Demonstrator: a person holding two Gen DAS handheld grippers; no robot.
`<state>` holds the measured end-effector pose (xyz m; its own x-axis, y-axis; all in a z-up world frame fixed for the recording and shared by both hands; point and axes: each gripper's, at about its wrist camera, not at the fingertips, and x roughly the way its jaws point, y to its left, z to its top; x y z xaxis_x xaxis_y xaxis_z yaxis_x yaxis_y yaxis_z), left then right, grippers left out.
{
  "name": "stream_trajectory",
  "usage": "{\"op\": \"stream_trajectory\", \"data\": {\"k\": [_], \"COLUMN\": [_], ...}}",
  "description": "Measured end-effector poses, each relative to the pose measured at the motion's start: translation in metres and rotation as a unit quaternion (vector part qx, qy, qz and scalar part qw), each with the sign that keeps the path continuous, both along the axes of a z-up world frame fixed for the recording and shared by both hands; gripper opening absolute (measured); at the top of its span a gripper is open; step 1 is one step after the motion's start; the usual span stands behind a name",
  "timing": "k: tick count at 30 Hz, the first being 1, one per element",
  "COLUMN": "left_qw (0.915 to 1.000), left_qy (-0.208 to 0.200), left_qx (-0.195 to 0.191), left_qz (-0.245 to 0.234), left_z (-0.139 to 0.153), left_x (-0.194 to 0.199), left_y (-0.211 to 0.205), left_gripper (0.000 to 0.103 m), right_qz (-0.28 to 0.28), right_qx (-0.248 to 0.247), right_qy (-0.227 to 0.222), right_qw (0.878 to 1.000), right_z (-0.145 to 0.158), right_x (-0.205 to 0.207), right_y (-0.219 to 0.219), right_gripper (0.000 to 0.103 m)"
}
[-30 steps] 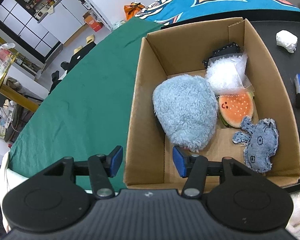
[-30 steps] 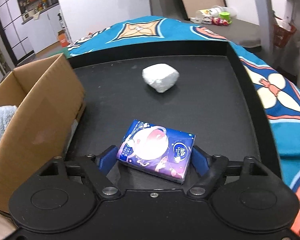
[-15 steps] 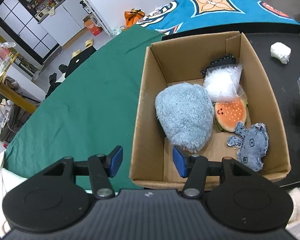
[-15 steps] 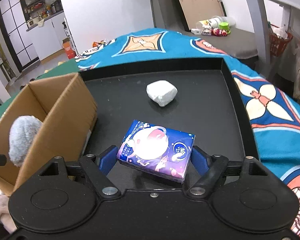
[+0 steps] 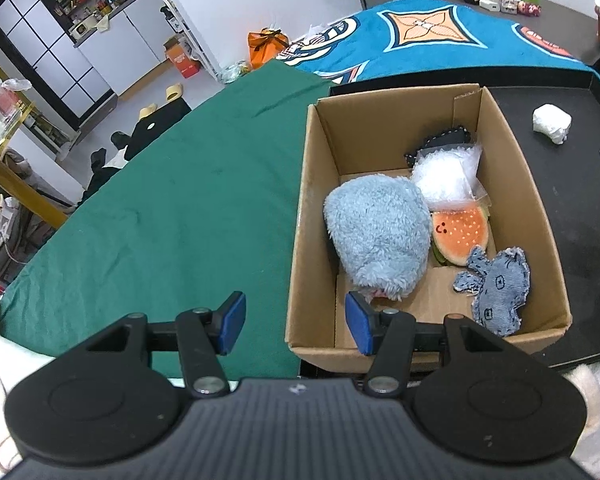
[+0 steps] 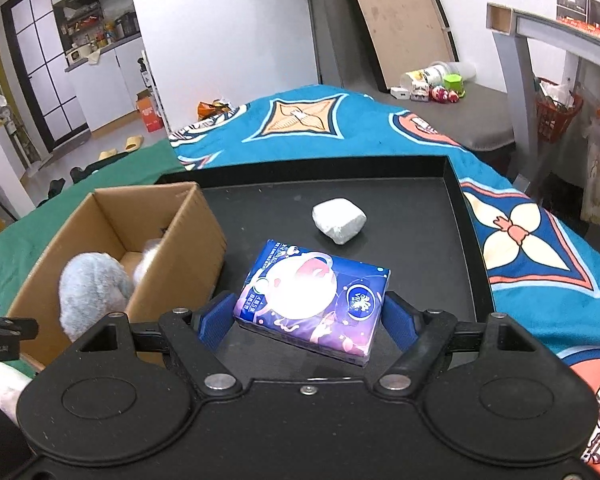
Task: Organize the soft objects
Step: 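Carry the tissue pack with the right gripper into the box and release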
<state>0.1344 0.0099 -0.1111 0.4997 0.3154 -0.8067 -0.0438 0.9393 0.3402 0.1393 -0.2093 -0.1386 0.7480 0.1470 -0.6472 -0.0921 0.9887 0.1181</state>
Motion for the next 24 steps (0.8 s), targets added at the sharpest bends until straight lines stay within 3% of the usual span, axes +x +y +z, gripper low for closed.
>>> {"op": "stream_trajectory", "data": {"k": [15,24], "left_qw": [0.9985,0.9956], "left_qy": [-0.022,-0.03], "left_qx": [-0.049,-0.089], "left_qz": [-0.006,-0.006], "left_z": [0.0,-0.001], "left_x": [-0.007,-0.009], "left_y": [0.012,0.023], "left_gripper": [0.053,0.048], "right_qz": [0.051,0.097], "right_qx": [0.002,0.012], "right_qy": [-0.046,-0.057], "right_qw": [0.998,0.994], "right_z": [0.035,0.044], "right_x": [-0.01,-0.015], "right_y": [0.03,0.056], "right_gripper": [0.077,0.076]}}
